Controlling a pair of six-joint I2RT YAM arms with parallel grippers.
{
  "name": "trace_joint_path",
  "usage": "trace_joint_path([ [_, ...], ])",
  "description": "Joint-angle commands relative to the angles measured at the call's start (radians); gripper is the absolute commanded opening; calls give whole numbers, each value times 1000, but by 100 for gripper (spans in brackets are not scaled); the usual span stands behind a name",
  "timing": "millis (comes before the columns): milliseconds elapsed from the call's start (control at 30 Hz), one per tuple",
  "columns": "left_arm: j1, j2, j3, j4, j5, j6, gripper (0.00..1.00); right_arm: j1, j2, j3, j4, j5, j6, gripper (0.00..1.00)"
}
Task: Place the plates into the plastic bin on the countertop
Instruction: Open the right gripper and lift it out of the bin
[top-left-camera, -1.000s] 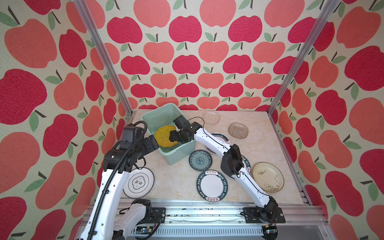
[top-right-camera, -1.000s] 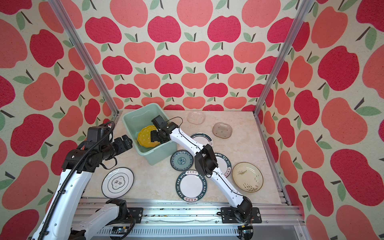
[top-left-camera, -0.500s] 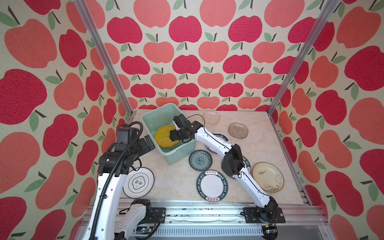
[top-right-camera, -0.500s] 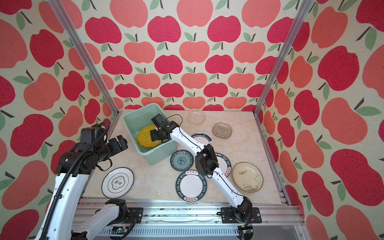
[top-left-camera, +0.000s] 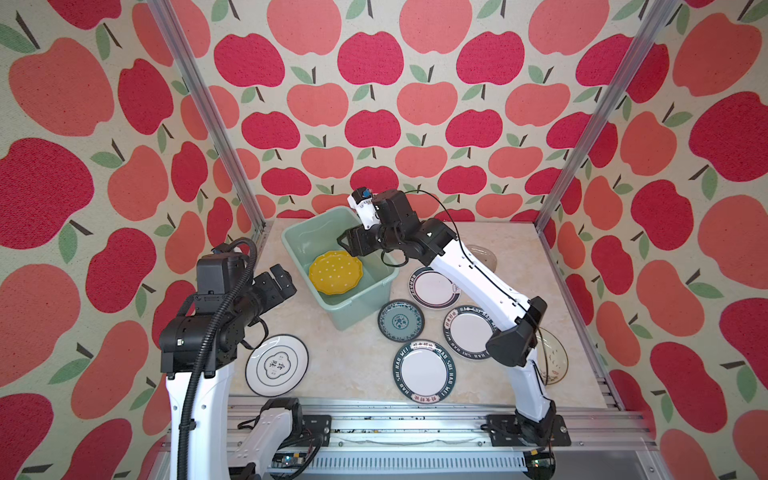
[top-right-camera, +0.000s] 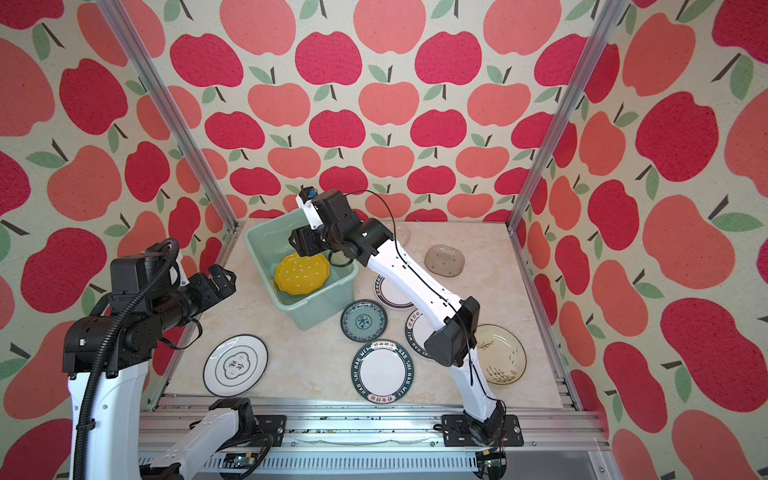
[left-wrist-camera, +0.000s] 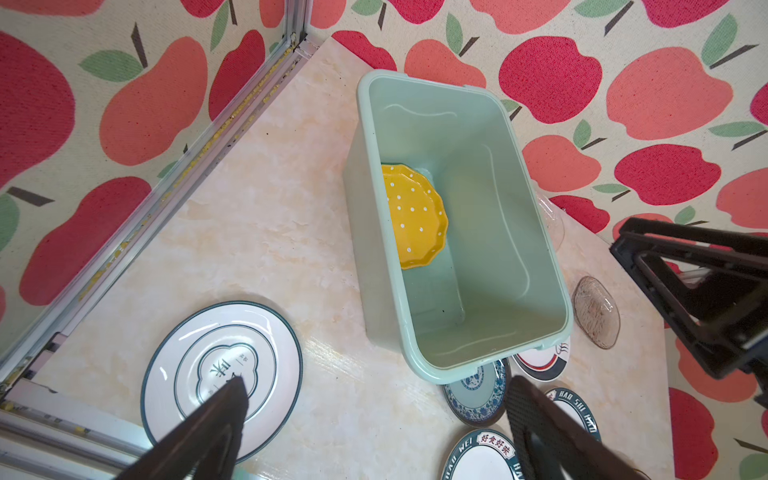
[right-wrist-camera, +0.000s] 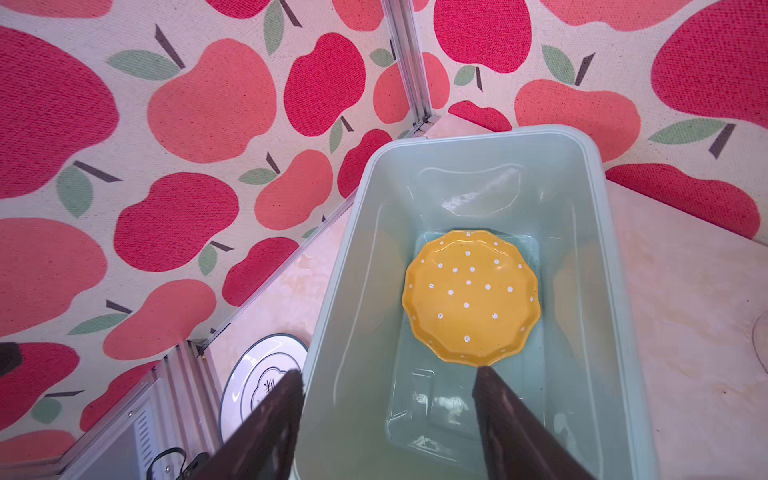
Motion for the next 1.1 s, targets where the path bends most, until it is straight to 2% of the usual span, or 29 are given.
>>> trace_joint_path([
  [0,7,16,14,-142,50,-91,99,9,-111,-201,118,-61,108,66],
  [100,14,6,-5,-179,26,-135,99,16,-237,-384,226,-70,185,66],
  [233,42,12,-27,-220,-6,-166,98,36,-351,-519,247,-60,259,65],
  [333,64,37,-47,-252,-45,-177,99,81,-435,-653,321,-18,348,65],
  [467,119,59,-112,-246,-36,-179,99,171,-529,-837,475,83,496,65],
  [567,157,68,-165,-243,-31,-164,99,244,-562,-919,537,155,580,65],
  [667,193,68,-236,-248,-32,-151,99,306,-580,-996,592,179,690,65],
  [833,271,36,-365,-233,-11,-119,99,348,-608,-1108,676,203,817,64],
  [1067,362,55,-450,-192,17,-140,99,409,-642,-1293,799,335,1061,64],
])
